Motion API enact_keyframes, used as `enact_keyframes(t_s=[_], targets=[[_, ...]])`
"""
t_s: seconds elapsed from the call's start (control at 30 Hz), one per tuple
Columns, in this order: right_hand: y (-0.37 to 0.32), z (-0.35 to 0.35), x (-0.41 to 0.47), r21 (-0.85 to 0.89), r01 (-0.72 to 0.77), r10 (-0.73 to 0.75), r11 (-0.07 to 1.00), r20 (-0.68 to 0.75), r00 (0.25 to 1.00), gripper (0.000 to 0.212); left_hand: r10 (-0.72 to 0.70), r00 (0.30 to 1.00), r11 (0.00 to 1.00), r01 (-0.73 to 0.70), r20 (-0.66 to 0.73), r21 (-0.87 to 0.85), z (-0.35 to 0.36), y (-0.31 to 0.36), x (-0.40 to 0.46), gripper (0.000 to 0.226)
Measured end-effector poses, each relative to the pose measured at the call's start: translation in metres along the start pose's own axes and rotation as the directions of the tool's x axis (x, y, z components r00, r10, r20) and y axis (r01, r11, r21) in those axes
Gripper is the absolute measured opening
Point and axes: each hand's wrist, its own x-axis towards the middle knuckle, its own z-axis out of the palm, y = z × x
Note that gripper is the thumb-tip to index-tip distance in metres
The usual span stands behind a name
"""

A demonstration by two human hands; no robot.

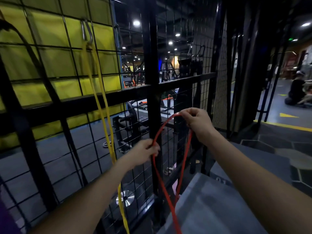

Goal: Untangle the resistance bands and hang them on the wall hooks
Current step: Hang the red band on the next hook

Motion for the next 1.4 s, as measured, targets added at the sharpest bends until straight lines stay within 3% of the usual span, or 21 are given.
enact_keyframes(t_s=[0.07,0.17,0.27,0.37,0.53,0.67,0.77,0.83,0.9,1.03,1.13,1.23,1.4], targets=[[0.004,-0.002,0.000,-0.056,-0.034,0.033,0.998,-0.020,0.999,0.022,0.064,0.995,0.991,-0.072,-0.071,-0.114,-0.007,0.019,-0.001,0.015],[0.008,-0.002,-0.006,-0.138,-0.066,0.076,0.988,0.071,0.995,0.026,0.130,0.978,0.963,-0.163,-0.160,-0.215,-0.020,0.056,0.003,0.016],[-0.005,0.004,-0.014,-0.179,0.019,0.020,0.984,0.214,0.977,0.038,0.180,0.970,0.972,-0.200,-0.161,-0.121,-0.025,0.088,0.008,0.021],[-0.025,0.012,-0.013,-0.145,0.144,-0.095,0.979,0.299,0.950,0.031,0.234,0.965,0.972,-0.233,-0.117,0.022,-0.025,0.107,0.010,0.026],[-0.040,0.019,0.000,-0.112,0.149,-0.117,0.982,0.250,0.961,0.009,0.292,0.947,0.953,-0.277,-0.135,0.123,-0.040,0.117,0.009,0.024],[-0.057,0.022,0.011,-0.068,0.145,-0.126,0.987,0.223,0.967,0.012,0.306,0.938,0.950,-0.291,-0.164,0.110,-0.042,0.108,0.007,0.012],[-0.072,0.026,0.020,-0.004,0.170,-0.166,0.986,0.167,0.972,0.012,0.222,0.972,0.962,-0.207,-0.071,0.176,-0.042,0.088,0.007,0.002],[-0.077,0.026,0.027,0.030,0.181,-0.183,0.983,0.108,0.977,0.013,0.138,0.990,0.964,-0.128,-0.027,0.235,-0.042,0.073,0.003,0.007],[-0.078,0.025,0.034,0.018,0.190,-0.191,0.982,0.086,0.978,0.012,0.132,0.990,0.980,-0.124,-0.043,0.158,-0.043,0.065,0.000,0.008],[-0.070,0.025,0.048,-0.053,0.148,-0.141,0.988,0.113,0.984,0.011,0.199,0.939,0.972,-0.226,-0.280,-0.066,-0.066,0.090,-0.004,0.004],[-0.063,0.029,0.063,-0.110,0.139,-0.122,0.984,0.145,0.982,0.010,0.233,0.827,0.931,-0.342,-0.511,-0.129,-0.093,0.119,0.000,0.009],[-0.054,0.038,0.080,-0.124,0.146,-0.118,0.982,0.208,0.971,0.018,0.250,0.748,0.918,-0.385,-0.615,-0.095,-0.113,0.141,0.004,0.008],[-0.063,0.059,0.114,0.011,0.125,-0.123,0.992,0.301,0.946,0.025,0.277,0.686,0.951,-0.295,-0.672,0.090,-0.133,0.168,0.020,0.006]])
